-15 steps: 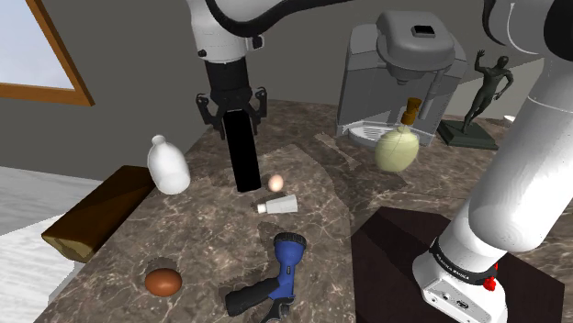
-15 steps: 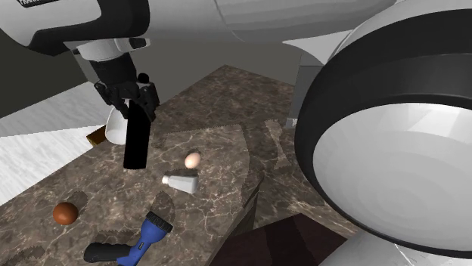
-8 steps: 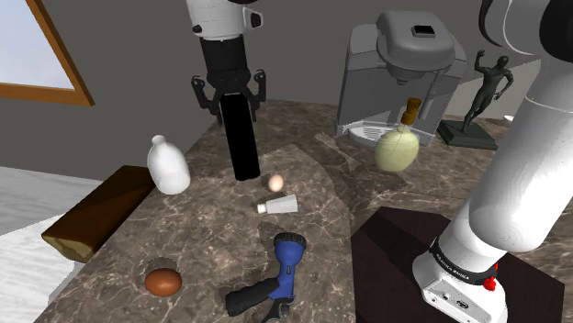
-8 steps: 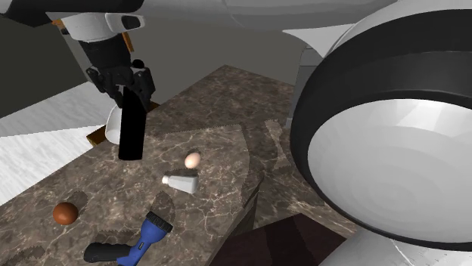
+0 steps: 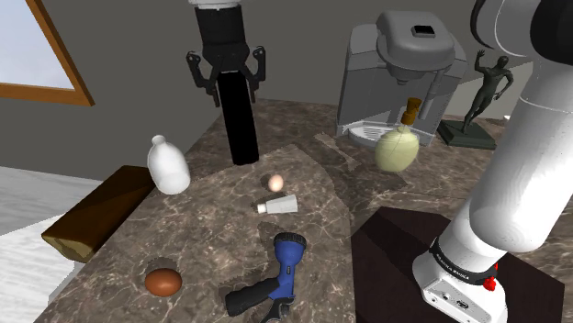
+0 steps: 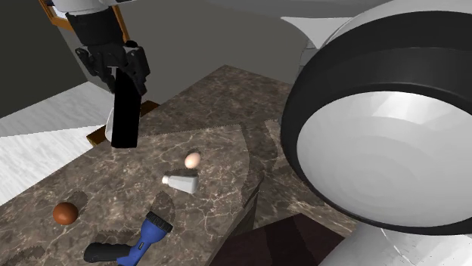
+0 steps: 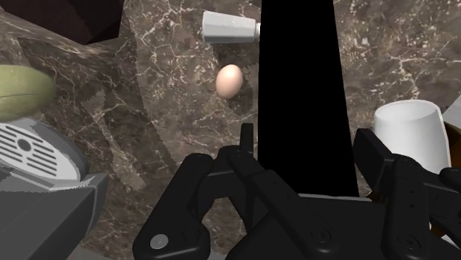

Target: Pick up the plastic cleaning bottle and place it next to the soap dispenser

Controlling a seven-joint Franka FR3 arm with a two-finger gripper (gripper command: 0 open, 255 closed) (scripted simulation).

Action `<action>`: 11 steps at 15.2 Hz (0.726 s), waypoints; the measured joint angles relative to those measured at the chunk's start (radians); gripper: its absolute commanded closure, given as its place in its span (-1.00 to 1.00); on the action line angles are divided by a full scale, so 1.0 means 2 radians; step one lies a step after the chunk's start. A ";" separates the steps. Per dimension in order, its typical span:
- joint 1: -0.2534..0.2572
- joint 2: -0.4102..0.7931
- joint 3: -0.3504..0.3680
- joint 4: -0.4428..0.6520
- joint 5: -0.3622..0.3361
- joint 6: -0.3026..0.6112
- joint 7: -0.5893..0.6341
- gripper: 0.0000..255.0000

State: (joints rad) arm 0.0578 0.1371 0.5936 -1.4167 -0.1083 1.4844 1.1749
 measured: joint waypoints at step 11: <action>-0.034 -0.046 -0.020 -0.005 0.023 -0.032 -0.052 1.00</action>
State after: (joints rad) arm -0.0106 0.0452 0.5546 -1.4258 -0.0618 1.4208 1.0701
